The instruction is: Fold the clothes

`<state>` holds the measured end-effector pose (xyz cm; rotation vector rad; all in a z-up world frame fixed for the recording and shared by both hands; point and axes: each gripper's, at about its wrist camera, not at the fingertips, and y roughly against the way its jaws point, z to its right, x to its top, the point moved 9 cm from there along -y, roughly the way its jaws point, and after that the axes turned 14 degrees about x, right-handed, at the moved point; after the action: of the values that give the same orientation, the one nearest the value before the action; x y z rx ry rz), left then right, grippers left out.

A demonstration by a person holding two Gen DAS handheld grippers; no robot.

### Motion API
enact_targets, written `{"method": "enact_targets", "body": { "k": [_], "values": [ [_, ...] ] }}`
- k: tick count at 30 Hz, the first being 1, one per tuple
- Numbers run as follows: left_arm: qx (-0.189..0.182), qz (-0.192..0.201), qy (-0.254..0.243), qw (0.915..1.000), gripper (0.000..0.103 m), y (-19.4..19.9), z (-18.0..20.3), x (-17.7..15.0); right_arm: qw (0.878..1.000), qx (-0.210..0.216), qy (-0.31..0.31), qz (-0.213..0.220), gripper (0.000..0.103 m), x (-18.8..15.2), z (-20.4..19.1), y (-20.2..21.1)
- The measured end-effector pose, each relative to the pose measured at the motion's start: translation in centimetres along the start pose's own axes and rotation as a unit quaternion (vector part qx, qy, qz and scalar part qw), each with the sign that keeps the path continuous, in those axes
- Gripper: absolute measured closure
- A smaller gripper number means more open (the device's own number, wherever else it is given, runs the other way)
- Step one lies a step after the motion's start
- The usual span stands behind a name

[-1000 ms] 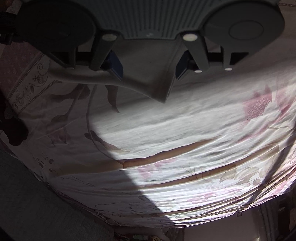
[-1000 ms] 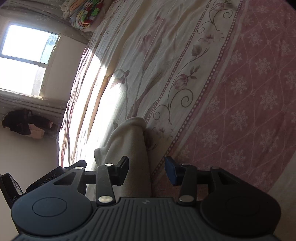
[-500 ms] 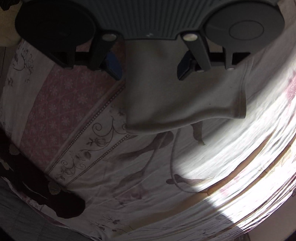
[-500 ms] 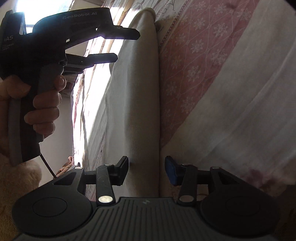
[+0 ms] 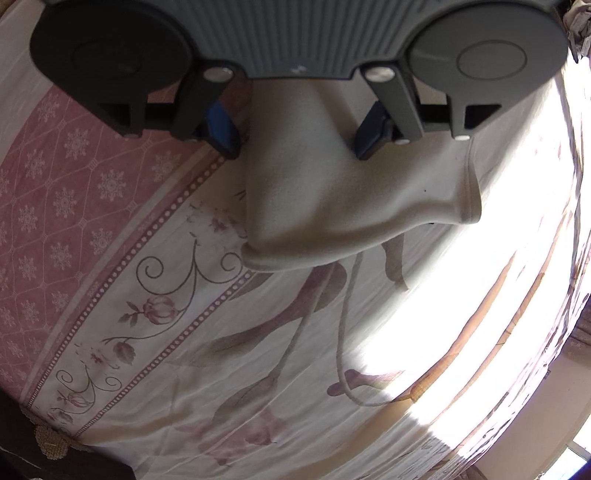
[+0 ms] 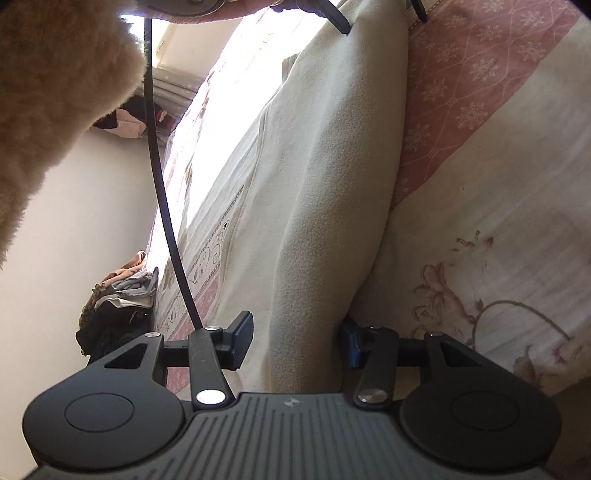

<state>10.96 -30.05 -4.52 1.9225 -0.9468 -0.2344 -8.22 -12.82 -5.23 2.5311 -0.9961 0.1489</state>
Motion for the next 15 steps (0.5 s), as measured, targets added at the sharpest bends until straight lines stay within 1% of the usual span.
{"method": "enact_targets", "body": {
  "k": [1, 2, 3, 4, 5, 7, 9, 11, 15],
  "values": [
    [-0.001, -0.006, 0.012, 0.9999, 0.049, -0.2, -0.2, 0.2, 1.000, -0.005, 0.012, -0.003, 0.052, 0.0, 0.0, -0.3],
    [-0.003, -0.012, 0.022, 0.9997, 0.052, -0.4, -0.3, 0.3, 1.000, -0.010, 0.024, -0.006, 0.066, 0.0, 0.0, -0.6],
    [-0.007, -0.018, 0.030, 0.9994, 0.061, -0.5, -0.5, 0.4, 1.000, -0.015, 0.022, -0.015, 0.075, 0.3, 0.4, -0.8],
    [-0.008, -0.021, 0.037, 0.9991, 0.066, -0.4, -0.6, 0.5, 0.999, -0.020, 0.020, -0.024, 0.080, 0.5, 0.7, -0.9],
    [-0.008, -0.024, 0.043, 0.9988, 0.075, -0.3, -0.8, 0.6, 0.999, -0.016, 0.003, -0.029, 0.082, 0.8, 1.0, -0.5],
    [-0.007, -0.027, 0.058, 0.9979, 0.079, 0.0, -1.3, 0.8, 0.999, -0.010, -0.031, -0.038, 0.084, 1.4, 1.6, 0.1],
    [-0.006, -0.028, 0.081, 0.9963, 0.080, 0.1, -2.2, 1.3, 0.998, -0.010, -0.045, -0.043, 0.084, 2.0, 1.8, 1.7],
    [-0.008, -0.030, 0.119, 0.9924, 0.081, 0.1, -3.5, 2.1, 0.998, -0.012, -0.042, -0.043, 0.085, 3.0, 1.7, 3.0],
    [-0.010, -0.034, 0.192, 0.9808, 0.081, 0.3, -5.9, 3.9, 0.998, -0.034, -0.013, -0.041, 0.085, 6.6, 1.9, 7.1]
  ]
}}
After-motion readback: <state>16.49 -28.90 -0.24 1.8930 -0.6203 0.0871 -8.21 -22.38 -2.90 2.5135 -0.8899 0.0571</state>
